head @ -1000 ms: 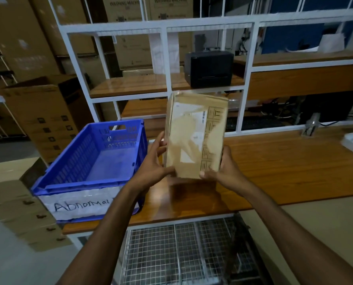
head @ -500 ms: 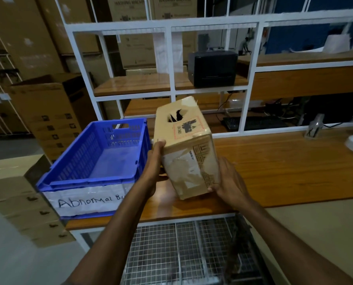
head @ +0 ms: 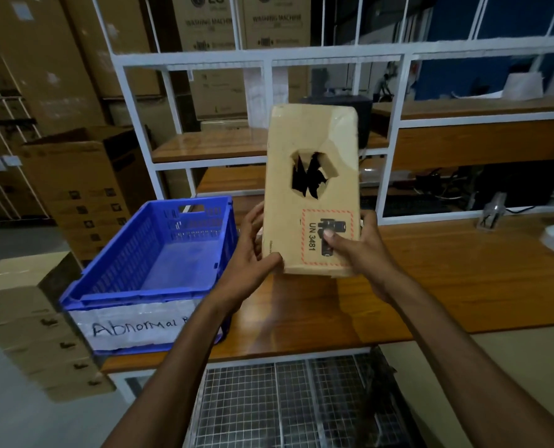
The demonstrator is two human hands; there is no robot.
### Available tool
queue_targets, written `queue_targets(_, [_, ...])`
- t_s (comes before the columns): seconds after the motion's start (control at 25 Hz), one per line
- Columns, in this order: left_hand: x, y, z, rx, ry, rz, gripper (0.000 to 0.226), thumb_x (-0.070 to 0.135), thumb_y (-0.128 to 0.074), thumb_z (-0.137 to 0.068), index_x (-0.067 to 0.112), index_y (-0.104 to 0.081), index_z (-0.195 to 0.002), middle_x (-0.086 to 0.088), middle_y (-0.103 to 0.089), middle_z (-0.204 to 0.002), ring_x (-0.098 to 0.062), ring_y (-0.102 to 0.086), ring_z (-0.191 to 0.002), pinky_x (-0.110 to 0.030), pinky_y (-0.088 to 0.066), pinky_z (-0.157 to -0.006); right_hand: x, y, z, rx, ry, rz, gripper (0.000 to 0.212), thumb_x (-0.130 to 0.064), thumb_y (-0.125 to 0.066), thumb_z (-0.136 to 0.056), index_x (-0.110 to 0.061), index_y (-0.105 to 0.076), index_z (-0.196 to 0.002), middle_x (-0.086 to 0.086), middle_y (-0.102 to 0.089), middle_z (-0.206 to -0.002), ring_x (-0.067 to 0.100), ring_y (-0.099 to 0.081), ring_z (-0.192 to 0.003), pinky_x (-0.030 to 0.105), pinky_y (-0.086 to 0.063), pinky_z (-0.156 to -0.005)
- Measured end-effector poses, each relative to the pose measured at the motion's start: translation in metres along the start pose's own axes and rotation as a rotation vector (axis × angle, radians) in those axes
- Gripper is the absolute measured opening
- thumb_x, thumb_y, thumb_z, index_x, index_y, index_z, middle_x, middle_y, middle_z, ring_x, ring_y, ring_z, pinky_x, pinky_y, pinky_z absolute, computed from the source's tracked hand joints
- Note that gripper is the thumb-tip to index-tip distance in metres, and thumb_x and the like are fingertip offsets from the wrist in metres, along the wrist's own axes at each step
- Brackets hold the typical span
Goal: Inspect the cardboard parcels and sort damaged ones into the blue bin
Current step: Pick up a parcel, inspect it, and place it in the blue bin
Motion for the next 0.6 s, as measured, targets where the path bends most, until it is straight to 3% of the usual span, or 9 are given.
queue_targets(0.08, [0.013, 0.006, -0.009, 0.111, 0.036, 0.001, 0.063, 0.035, -0.073, -0.096, 0.041, -0.033, -0.144, 0.009, -0.048, -0.146, -0.016, -0.064, -0.127, -0.033, -0.062, -0.089, -0.008, -0.003, -0.003, -0.009, 0.066, 0.045, 0.074, -0.017, -0.075, -0.094, -0.026, -0.027, -0.149, -0.006, -0.065, -0.131, 0.004, -0.07, -0.109, 0.024, -0.062, -0.078])
queue_targets(0.16, [0.022, 0.014, -0.014, 0.251, 0.051, -0.034, 0.063, 0.057, -0.072, -0.092, 0.036, -0.036, -0.139, 0.007, -0.055, -0.137, -0.016, -0.065, -0.124, -0.034, -0.061, -0.092, -0.017, -0.011, -0.006, -0.046, 0.154, 0.149, 0.084, -0.012, -0.078, -0.092, -0.032, -0.024, -0.154, -0.011, -0.065, -0.13, 0.007, -0.069, -0.115, 0.032, -0.063, -0.085])
queue_targets(0.32, [0.009, 0.023, -0.013, 0.32, 0.017, -0.062, 0.063, 0.04, -0.077, -0.093, 0.033, -0.038, -0.142, 0.009, -0.058, -0.135, -0.021, -0.065, -0.127, -0.044, -0.062, -0.096, -0.03, -0.021, -0.007, -0.014, 0.293, 0.322, 0.089, -0.012, -0.08, -0.088, -0.044, -0.027, -0.152, -0.017, -0.064, -0.128, 0.009, -0.067, -0.115, 0.042, -0.064, -0.083])
queue_targets(0.44, [0.009, 0.024, -0.013, 0.305, 0.024, -0.051, 0.08, 0.049, -0.084, -0.083, 0.036, -0.032, -0.143, 0.008, -0.053, -0.144, -0.012, -0.061, -0.129, -0.034, -0.056, -0.101, -0.03, -0.029, -0.003, -0.002, 0.379, 0.444, 0.098, -0.012, -0.081, -0.086, -0.05, -0.02, -0.153, -0.007, -0.057, -0.142, 0.013, -0.066, -0.117, 0.039, -0.065, -0.08])
queue_targets(0.52, [0.021, 0.025, -0.014, 0.4, 0.031, -0.052, 0.093, 0.056, -0.088, -0.077, 0.03, -0.03, -0.144, 0.008, -0.052, -0.144, -0.003, -0.057, -0.124, -0.025, -0.049, -0.099, -0.021, -0.033, 0.003, 0.039, 0.449, 0.577, 0.106, -0.011, -0.083, -0.085, -0.046, -0.014, -0.157, -0.001, -0.048, -0.154, 0.018, -0.061, -0.126, 0.039, -0.062, -0.088])
queue_targets(0.6, [0.028, 0.035, -0.015, 0.575, 0.035, -0.008, 0.096, 0.048, -0.092, -0.076, 0.022, -0.032, -0.146, 0.007, -0.057, -0.137, -0.007, -0.059, -0.12, -0.03, -0.049, -0.1, -0.008, -0.037, 0.008, 0.043, 0.518, 0.664, 0.109, -0.009, -0.082, -0.084, -0.04, -0.011, -0.16, 0.002, -0.042, -0.16, 0.023, -0.054, -0.136, 0.04, -0.06, -0.094])
Point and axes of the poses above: each hand's wrist, its own z-axis away from the middle knuckle, its own y-axis out of the back of the hand, x = y × z, the point moved 7 cm from there along -z, towards the middle knuckle
